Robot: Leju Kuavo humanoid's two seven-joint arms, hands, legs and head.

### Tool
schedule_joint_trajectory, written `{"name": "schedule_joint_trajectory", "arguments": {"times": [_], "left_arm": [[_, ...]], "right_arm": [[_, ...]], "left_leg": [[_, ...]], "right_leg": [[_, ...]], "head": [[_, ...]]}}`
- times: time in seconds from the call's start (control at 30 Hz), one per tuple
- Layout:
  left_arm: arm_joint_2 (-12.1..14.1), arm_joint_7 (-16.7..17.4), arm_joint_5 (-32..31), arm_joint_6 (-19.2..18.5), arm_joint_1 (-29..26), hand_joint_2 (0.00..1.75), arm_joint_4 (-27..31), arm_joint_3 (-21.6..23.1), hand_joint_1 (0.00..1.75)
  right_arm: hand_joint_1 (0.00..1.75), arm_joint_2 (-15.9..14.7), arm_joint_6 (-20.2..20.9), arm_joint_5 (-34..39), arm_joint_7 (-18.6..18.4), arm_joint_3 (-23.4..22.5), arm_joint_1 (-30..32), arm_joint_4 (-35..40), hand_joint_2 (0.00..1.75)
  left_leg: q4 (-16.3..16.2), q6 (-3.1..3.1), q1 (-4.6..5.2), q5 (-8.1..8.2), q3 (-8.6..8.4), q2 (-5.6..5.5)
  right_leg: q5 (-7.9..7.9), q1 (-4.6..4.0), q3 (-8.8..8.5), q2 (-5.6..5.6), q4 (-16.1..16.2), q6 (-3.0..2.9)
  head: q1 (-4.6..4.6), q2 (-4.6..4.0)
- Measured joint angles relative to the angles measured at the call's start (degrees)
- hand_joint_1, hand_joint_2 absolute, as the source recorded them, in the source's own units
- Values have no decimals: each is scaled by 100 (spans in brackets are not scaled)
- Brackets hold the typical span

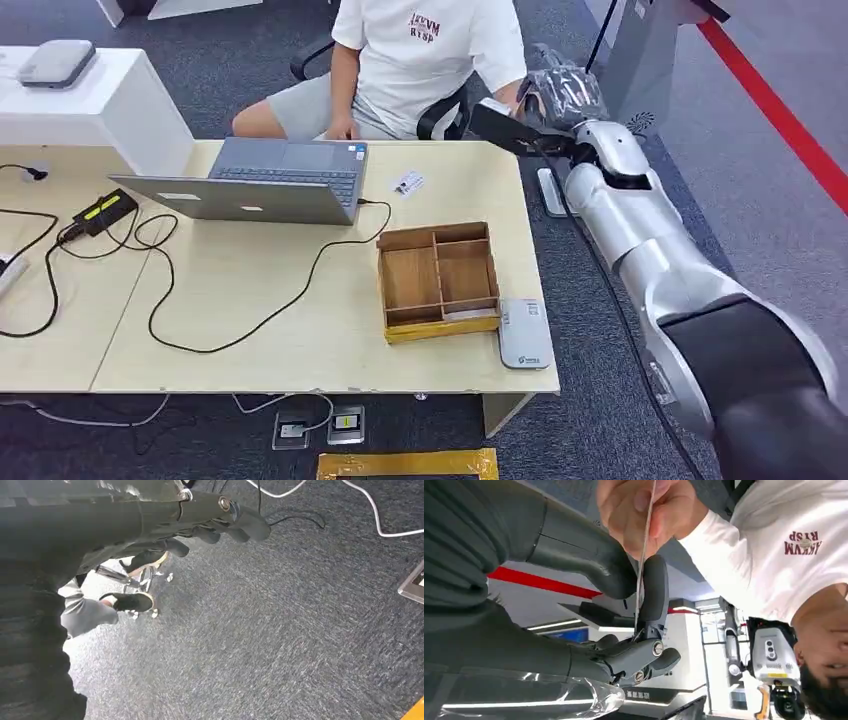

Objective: Pass the card to the sensor for recognition and then transmit it.

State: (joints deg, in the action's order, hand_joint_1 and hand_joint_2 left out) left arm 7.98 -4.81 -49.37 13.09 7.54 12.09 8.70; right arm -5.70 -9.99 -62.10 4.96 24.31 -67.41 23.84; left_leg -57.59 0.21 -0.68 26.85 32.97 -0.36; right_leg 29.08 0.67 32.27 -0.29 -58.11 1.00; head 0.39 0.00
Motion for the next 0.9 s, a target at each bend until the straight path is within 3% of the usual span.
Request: {"name": "schedule_joint_trajectory", "arguments": {"times": [0.07,0.1,0.57,0.73,0.9], "left_arm": [[2,0,15,0,0,175,0,0,0],[2,0,17,0,0,175,-2,0,0],[-4,94,129,13,-1,175,-15,0,0],[-18,142,160,20,-1,175,-15,0,0],[-46,221,315,90,-12,175,-15,0,0]], "right_arm": [[0,18,-29,-11,-2,13,0,-42,175],[0,35,-67,-28,-4,13,1,-63,0],[0,192,-433,-98,9,17,-34,-201,0],[0,203,-967,-2,280,15,-92,-223,0],[0,37,-1880,-29,844,0,-132,-223,0]], "left_leg": [[0,0,0,0,0,0],[0,0,0,0,0,0],[0,-1,-1,0,-3,1],[-1,-1,0,0,-4,2],[-2,-1,0,0,-7,3]], "right_leg": [[0,0,0,0,0,0],[0,0,1,0,0,0],[0,-1,0,2,-1,0],[0,0,1,3,0,0],[0,0,-2,2,2,0]], "head": [[0,0],[0,0],[0,0],[0,0],[0,0]]}}
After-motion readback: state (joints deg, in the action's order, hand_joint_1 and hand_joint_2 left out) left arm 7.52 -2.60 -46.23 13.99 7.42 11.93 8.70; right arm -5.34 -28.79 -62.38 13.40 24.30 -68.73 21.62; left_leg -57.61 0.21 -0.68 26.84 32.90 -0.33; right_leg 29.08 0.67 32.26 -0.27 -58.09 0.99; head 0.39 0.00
